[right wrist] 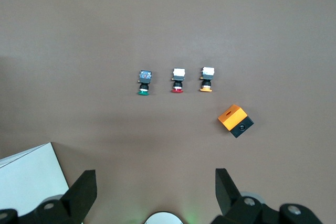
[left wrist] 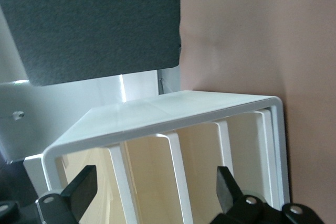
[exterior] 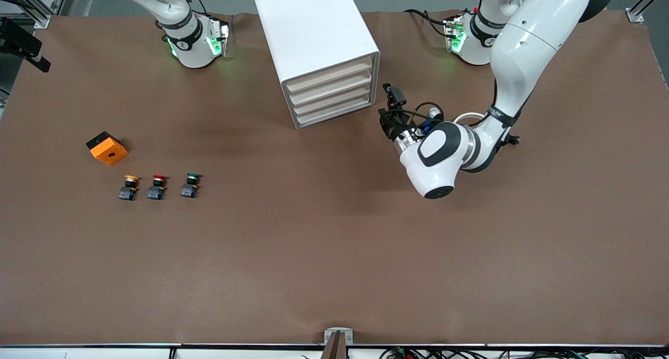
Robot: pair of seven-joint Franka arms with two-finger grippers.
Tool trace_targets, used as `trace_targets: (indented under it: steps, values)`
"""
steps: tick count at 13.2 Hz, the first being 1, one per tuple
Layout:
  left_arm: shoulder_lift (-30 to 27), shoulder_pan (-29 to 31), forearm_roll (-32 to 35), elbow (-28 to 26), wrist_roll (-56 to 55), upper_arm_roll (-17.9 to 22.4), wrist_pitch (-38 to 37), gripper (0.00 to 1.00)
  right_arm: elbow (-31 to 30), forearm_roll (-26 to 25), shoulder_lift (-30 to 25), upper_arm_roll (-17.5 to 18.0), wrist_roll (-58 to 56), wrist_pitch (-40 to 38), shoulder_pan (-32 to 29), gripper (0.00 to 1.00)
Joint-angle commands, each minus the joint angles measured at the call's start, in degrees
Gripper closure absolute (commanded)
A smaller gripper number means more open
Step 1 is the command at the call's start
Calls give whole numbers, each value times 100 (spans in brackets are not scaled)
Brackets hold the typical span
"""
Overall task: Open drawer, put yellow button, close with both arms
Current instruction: 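Grasp the top drawer front with the left gripper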
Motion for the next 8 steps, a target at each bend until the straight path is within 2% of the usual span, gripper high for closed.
trace_targets:
  steps: [1, 4, 8]
  values:
    - [113, -103, -394, 148, -307, -58, -182, 0, 61, -37, -11, -9, 44, -69, 31, 0]
    - [122, -217, -790, 148, -571, -67, -367, 0, 52, -37, -11, -9, 70, -183, 31, 0]
    - [191, -507, -836, 235, -615, -58, -376, 0, 52, -37, -11, -9, 79, -184, 31, 0]
